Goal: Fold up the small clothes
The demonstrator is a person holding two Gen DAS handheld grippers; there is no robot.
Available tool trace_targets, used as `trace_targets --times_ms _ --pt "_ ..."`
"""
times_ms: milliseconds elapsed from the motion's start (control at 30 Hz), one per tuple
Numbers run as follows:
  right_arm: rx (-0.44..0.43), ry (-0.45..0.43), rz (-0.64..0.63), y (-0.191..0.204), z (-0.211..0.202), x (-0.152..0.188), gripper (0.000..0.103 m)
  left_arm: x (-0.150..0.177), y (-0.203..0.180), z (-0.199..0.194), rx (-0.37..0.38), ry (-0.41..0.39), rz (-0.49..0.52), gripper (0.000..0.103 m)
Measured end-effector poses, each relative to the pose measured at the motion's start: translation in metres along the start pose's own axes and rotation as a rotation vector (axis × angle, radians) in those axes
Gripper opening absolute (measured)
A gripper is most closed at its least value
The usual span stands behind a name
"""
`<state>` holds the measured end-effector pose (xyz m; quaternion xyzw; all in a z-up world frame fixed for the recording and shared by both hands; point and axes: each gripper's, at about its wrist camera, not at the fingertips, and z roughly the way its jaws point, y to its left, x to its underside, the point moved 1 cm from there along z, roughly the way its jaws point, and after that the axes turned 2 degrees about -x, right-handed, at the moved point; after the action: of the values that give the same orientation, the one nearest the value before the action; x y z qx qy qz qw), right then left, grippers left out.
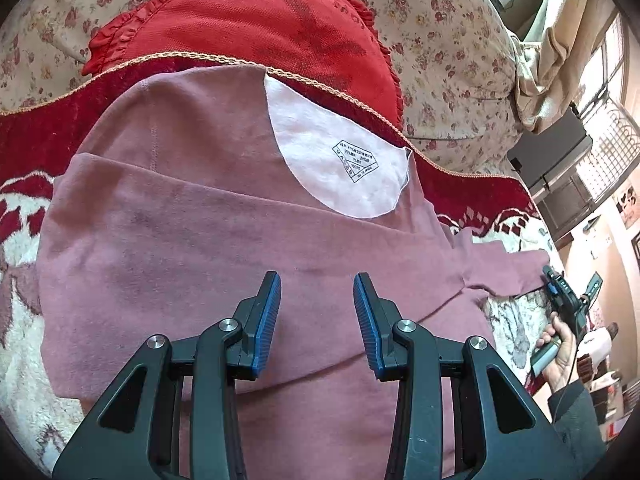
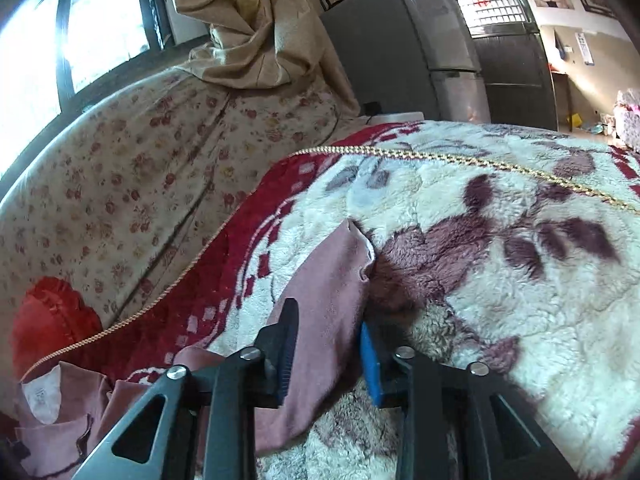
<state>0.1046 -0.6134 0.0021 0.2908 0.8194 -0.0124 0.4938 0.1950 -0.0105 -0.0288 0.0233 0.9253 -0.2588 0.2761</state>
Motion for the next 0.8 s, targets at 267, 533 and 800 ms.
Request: trace_targets --times_ms 267,533,800 --pt "0.003 0.001 0.134 -0.014 -0.004 -0.003 0.003 -0.002 0.008 -0.004 0.015 -0.011 -0.049 0.036" --pt "-0.304 0.019 -0.042 0.111 -0.027 -0.008 0.003 -0.004 0.014 -0.007 0.011 -0.032 -0.079 0.036" --pt "-0.730 0.194 -0.322 0.314 -0.059 0.066 0.003 -0.006 0.020 -0.005 0.142 -0.009 -0.153 0.036"
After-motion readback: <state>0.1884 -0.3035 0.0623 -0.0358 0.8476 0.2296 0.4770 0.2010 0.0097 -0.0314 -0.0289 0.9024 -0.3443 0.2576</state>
